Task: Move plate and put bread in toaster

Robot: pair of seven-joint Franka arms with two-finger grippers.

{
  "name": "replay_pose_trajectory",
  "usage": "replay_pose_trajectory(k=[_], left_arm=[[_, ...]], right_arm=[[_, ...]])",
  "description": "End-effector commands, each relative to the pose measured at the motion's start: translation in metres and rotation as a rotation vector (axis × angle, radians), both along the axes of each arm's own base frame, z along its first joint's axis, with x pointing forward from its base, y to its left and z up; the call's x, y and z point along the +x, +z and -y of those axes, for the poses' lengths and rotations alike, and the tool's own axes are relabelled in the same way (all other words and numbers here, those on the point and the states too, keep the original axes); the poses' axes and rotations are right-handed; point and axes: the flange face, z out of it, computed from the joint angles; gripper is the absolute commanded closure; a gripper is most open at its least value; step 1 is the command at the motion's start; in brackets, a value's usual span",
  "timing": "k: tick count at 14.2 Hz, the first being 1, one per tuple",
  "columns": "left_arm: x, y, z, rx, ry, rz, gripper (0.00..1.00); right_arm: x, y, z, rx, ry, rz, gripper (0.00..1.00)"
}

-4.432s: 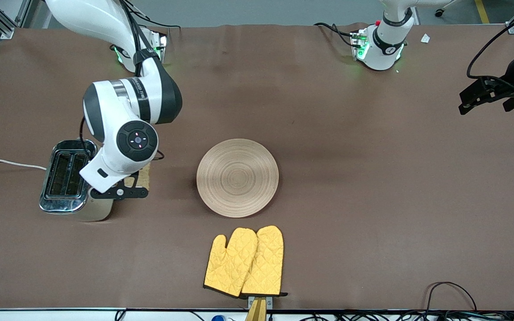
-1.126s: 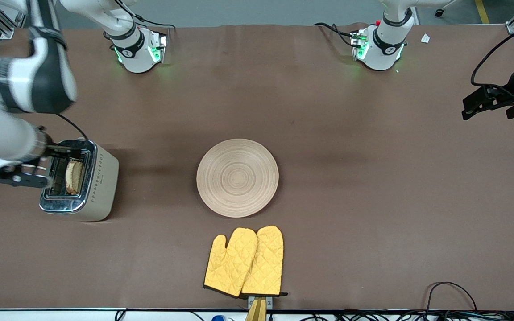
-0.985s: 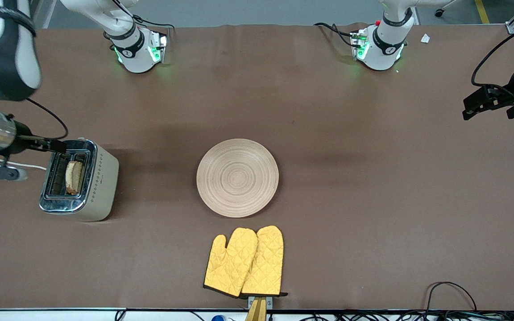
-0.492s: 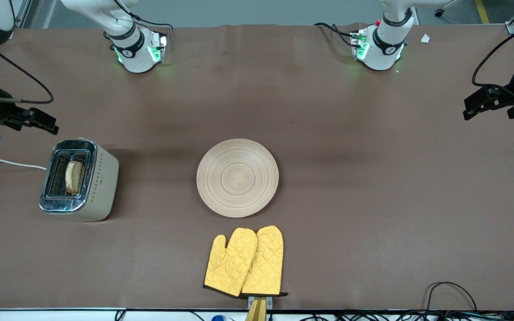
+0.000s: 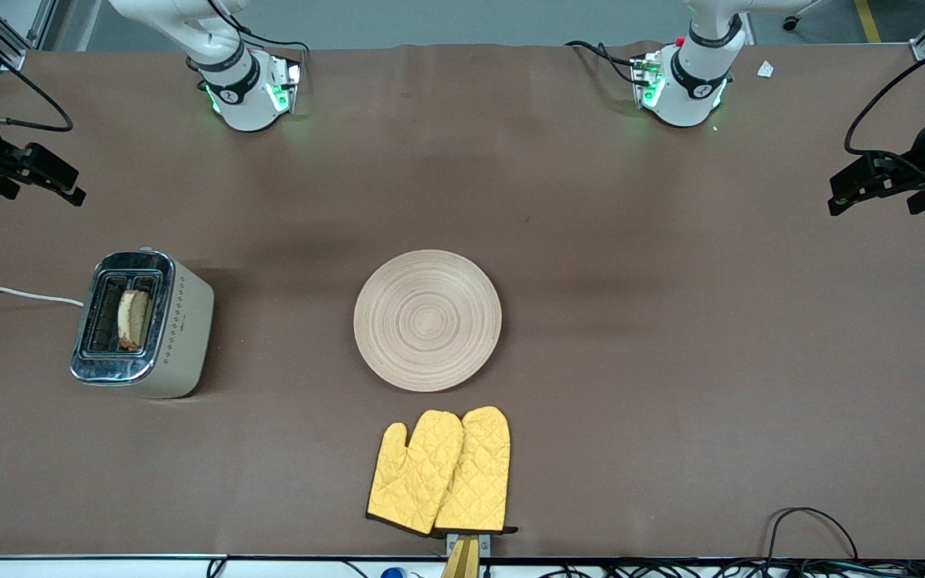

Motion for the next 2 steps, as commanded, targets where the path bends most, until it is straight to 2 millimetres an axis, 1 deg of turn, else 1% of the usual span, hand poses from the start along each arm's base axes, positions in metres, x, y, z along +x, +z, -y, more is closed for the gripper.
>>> replay_pose_trajectory(k=[1,2], left_arm=[[-0.0035,0.0056,0.0094,-0.016,-0.016,0.004,0.0],[-0.0042,0.0063,0.0094,-0.016,-0.016,0.004,0.0]], right_arm=[[0.0009,0.0117,0.0081,0.02,-0.005,0.011,0.0],[0.0048,0.0128,0.0095,0.018,-0.007,0.014,0.0]])
